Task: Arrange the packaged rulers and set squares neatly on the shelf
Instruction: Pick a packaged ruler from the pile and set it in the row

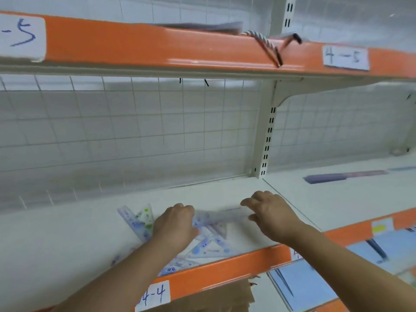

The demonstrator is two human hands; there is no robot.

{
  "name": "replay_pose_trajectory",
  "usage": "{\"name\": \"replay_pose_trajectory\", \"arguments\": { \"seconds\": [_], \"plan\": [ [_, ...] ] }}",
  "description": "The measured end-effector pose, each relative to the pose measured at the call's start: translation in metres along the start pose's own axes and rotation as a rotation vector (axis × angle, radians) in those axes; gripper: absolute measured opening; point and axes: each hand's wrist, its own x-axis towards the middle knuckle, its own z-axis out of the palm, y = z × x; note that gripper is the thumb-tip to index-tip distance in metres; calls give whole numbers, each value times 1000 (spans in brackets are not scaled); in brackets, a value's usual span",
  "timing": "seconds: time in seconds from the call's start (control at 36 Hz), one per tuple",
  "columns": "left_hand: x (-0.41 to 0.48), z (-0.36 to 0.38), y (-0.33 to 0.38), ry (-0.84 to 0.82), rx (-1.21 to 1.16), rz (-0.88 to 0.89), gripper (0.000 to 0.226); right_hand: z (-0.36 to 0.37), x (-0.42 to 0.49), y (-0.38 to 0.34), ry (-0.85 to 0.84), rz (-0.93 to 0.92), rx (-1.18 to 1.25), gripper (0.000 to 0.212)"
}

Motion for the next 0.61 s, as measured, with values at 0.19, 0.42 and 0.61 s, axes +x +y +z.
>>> {"name": "replay_pose_trajectory", "arguments": {
  "seconds": [0.19, 0.42, 0.61],
  "plan": [
    [7, 10, 77, 16, -2, 11, 30, -9, -43, 74, 0, 99, -1, 43],
    [5, 31, 187, 21, -8, 14, 31, -21, -97, 174, -18, 147, 2, 41],
    [5, 45, 270, 24, -40, 14, 30, -28, -139, 248, -42, 169, 3, 42]
  ]
}}
